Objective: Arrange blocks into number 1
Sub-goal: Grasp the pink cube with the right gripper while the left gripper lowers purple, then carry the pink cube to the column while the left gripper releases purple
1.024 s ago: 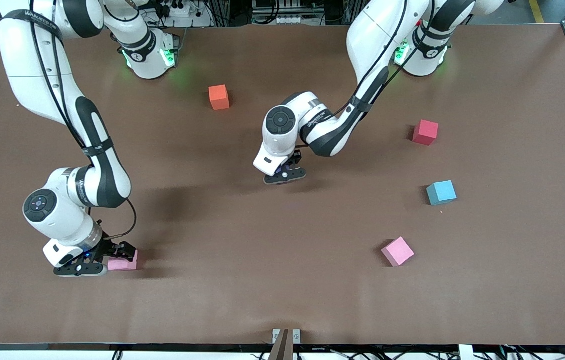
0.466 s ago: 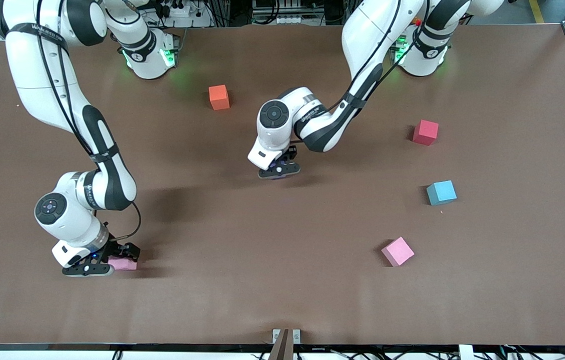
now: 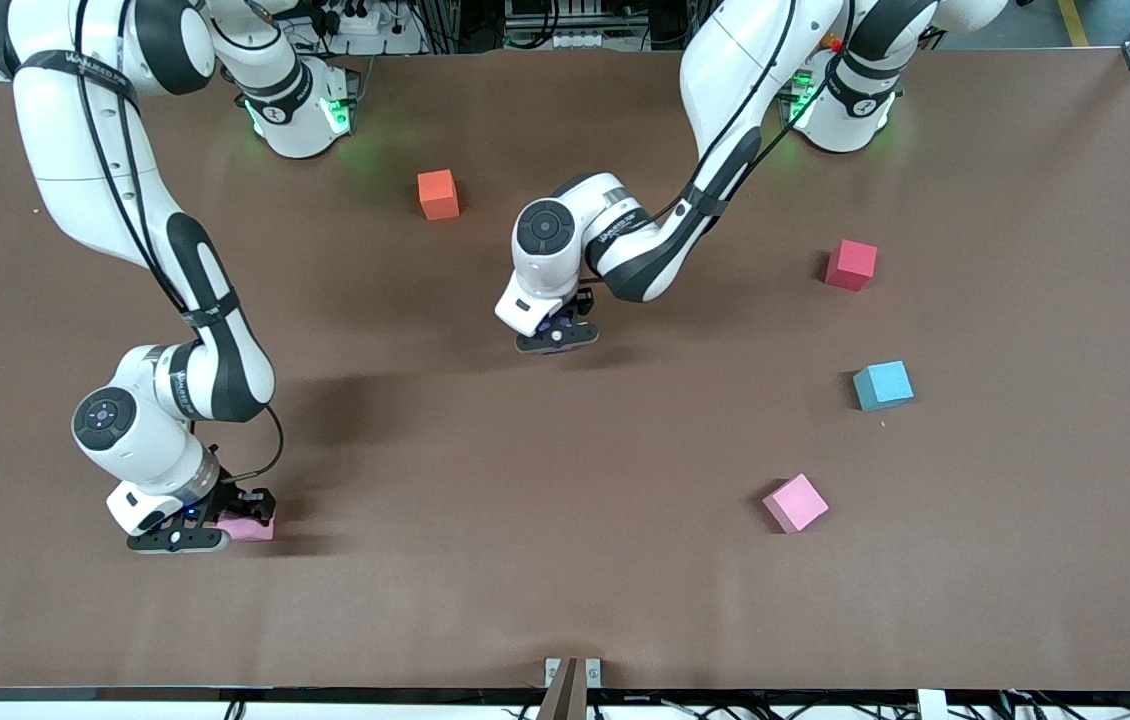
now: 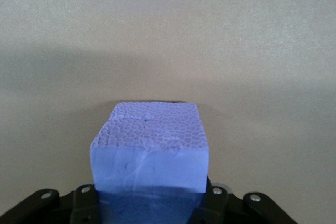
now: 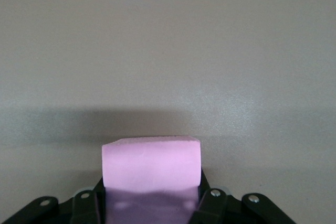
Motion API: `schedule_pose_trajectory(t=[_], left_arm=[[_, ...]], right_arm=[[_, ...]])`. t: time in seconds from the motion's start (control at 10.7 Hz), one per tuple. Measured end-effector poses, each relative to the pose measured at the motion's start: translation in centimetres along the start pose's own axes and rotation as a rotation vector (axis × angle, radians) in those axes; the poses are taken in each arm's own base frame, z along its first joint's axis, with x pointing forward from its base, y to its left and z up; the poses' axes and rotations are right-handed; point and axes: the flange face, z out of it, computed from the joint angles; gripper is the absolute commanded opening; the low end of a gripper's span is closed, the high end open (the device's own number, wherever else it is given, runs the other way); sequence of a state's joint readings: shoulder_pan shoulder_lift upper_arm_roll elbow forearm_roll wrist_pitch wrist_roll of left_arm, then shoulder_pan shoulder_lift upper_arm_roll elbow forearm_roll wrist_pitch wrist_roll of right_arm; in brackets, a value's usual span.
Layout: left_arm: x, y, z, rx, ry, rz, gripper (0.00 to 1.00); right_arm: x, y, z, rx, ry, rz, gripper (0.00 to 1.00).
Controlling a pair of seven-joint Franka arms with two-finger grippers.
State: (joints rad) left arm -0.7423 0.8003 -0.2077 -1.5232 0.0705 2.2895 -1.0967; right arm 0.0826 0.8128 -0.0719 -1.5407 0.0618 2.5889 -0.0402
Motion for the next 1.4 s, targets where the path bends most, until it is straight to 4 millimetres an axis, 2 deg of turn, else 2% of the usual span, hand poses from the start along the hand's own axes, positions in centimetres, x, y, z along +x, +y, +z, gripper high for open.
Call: schedule_pose_trajectory(t=[0.37, 0.65, 0.93, 1.02, 1.12, 1.4], left_arm=[[-1.1, 0.2, 0.4, 0.025, -0.014, 0.021, 0.0], [-2.1, 0.5, 0.7, 0.041, -0.025, 0.053, 0.0], [-2.6, 0.7, 0.8, 0.041, -0.031, 0.088, 0.0], [-2.9, 0.8, 0.8, 0.042, -0.033, 0.093, 0.42], [-3.0, 0.8, 0.8, 0.042, -0.035, 0.095, 0.99], [-3.8, 1.1, 1.1, 0.047, -0.04, 0.113, 1.0]], right_arm=[[1.0, -0.1, -1.3, 0.003, 0.025, 0.001, 0.55], [1.6, -0.4, -4.6, 0.019, 0.034, 0.043, 0.55], [1.2, -1.3, -7.1, 0.032, -0.003, 0.077, 0.55], [1.0, -1.7, -7.7, 0.035, -0.024, 0.097, 0.55], [0.7, -2.2, -8.2, 0.038, -0.034, 0.126, 0.55], [-0.8, -4.4, -9.9, 0.047, -0.055, 0.18, 0.55]])
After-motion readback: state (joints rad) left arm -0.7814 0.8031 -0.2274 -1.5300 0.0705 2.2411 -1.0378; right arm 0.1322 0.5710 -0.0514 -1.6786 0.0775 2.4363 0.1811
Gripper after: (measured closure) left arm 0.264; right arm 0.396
